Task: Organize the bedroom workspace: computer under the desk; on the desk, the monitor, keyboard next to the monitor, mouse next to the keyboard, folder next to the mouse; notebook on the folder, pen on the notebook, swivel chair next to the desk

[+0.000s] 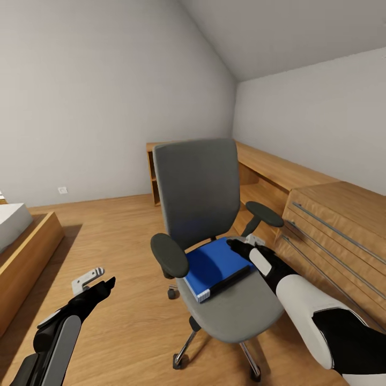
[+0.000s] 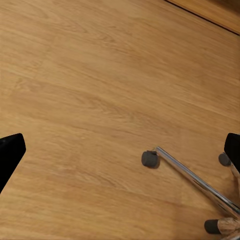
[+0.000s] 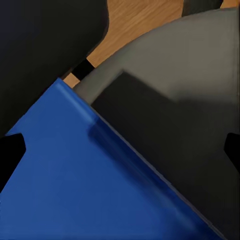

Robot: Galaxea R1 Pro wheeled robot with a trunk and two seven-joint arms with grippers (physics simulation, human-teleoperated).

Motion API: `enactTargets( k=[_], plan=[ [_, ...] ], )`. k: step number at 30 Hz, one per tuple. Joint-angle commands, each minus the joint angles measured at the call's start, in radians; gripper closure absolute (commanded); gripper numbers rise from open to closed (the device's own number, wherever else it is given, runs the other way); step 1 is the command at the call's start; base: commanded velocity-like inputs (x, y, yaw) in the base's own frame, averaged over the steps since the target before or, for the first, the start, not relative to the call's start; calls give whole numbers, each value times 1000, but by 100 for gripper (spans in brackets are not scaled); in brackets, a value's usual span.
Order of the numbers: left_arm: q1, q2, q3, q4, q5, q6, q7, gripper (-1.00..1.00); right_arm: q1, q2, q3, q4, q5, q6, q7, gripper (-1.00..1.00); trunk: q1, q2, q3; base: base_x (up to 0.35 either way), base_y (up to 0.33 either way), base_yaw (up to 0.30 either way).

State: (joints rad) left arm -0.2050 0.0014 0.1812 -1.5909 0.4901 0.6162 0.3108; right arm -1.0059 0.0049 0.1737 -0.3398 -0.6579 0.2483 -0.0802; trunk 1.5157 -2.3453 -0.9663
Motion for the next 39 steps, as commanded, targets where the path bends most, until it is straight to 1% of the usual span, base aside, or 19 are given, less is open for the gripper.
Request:
enactTargets(
  k=[1,2,5,8,10,12,13,15,17,22,25,29,39],
  plan=[
    [-1,0,0,-1,10,3,9,-100,0,-1,8,-2,5,3,-8,-100,0,0,-1,0,0,0],
    [-1,0,0,-1,10,3,9,-100,0,0,8,-2,32,3,-9,-100,0,0,-1,0,0,0],
    [-1,0,0,-1,10,3,9,-100,0,3,7,-2,71,3,-9,-100,0,0,-1,0,0,0],
    [-1,0,0,0,10,3,9,-100,0,12,8,-2,97,3,-9,-100,0,0,-1,0,0,0],
    [-1,0,0,0,10,2,9,-100,0,14,9,-2,106,3,-10,-100,0,0,-1,0,0,0],
    [-1,0,0,0,10,2,9,-100,0,17,9,-2,128,3,-11,-100,0,0,-1,0,0,0],
    [-1,0,0,0,10,2,9,-100,0,20,9,-2,144,3,-12,-100,0,0,-1,0,0,0],
    [-1,0,0,0,10,2,9,-100,0,36,8,-2,204,4,-13,-100,0,0,-1,0,0,0],
    [-1,0,0,0,10,2,9,-100,0,40,8,-1,220,4,-13,-100,0,0,-1,0,0,0],
    [-1,0,0,0,10,2,9,-100,0,49,8,-1,235,5,-25,-100,0,0,-1,0,0,0],
    [-1,0,0,0,10,2,9,-100,0,52,9,-1,238,5,-61,-100,0,0,-1,0,0,0],
    [-1,0,0,0,10,2,9,-100,0,54,9,-1,239,5,-92,-100,0,0,-1,0,0,0],
    [-1,0,0,0,10,2,9,-100,0,55,18,-1,256,5,-102,-100,0,0,-1,0,0,0]
  ],
)
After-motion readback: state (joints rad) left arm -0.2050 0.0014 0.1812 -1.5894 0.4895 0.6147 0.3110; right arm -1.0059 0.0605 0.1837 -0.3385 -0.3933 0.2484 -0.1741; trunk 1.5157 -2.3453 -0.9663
